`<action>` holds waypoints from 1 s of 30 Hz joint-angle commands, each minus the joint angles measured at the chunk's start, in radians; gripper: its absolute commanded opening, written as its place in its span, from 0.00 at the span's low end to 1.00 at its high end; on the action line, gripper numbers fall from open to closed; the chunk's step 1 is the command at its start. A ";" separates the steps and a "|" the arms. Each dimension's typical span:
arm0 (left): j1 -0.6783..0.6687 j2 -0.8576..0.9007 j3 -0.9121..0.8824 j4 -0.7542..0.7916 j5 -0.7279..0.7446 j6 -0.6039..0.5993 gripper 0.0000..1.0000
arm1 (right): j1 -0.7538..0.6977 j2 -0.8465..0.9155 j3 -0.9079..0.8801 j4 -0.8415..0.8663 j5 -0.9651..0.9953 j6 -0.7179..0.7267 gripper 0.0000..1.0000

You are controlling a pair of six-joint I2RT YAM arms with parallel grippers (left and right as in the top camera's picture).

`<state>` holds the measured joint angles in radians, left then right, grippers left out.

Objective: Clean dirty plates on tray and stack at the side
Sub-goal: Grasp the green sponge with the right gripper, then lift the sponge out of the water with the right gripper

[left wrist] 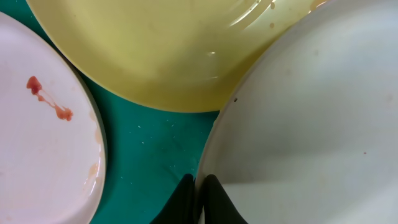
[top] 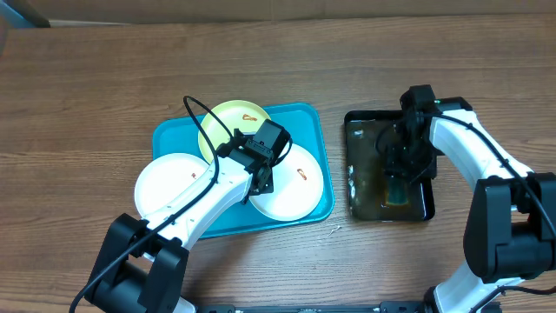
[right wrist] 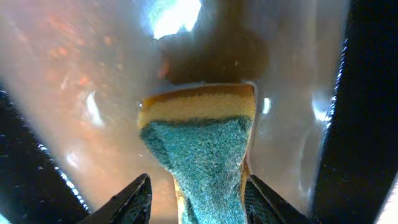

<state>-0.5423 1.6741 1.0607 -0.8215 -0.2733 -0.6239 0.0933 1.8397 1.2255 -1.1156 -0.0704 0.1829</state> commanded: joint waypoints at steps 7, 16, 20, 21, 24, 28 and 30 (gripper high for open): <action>0.005 0.013 -0.005 -0.001 -0.010 0.019 0.08 | 0.003 0.002 -0.151 0.150 -0.003 0.012 0.08; 0.005 0.013 -0.005 -0.001 -0.010 0.020 0.08 | 0.010 -0.009 0.129 -0.129 -0.024 -0.026 0.04; 0.005 0.013 -0.005 -0.001 -0.010 0.027 0.04 | 0.037 -0.037 0.217 -0.196 0.000 -0.025 0.04; 0.005 0.013 -0.005 -0.001 -0.010 0.027 0.04 | 0.045 -0.048 0.220 -0.195 0.010 -0.020 0.04; 0.005 0.013 -0.005 -0.002 -0.010 0.027 0.04 | 0.063 -0.064 0.220 -0.193 0.053 0.020 0.04; 0.005 0.013 -0.005 -0.005 -0.010 0.027 0.19 | 0.070 -0.064 0.214 -0.199 0.054 0.028 0.04; 0.005 0.013 -0.005 -0.012 -0.010 0.026 0.21 | 0.070 -0.064 0.213 -0.204 0.054 0.027 0.04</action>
<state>-0.5423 1.6741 1.0599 -0.8257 -0.2737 -0.6025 0.1627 1.8050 1.4296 -1.3170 -0.0368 0.1932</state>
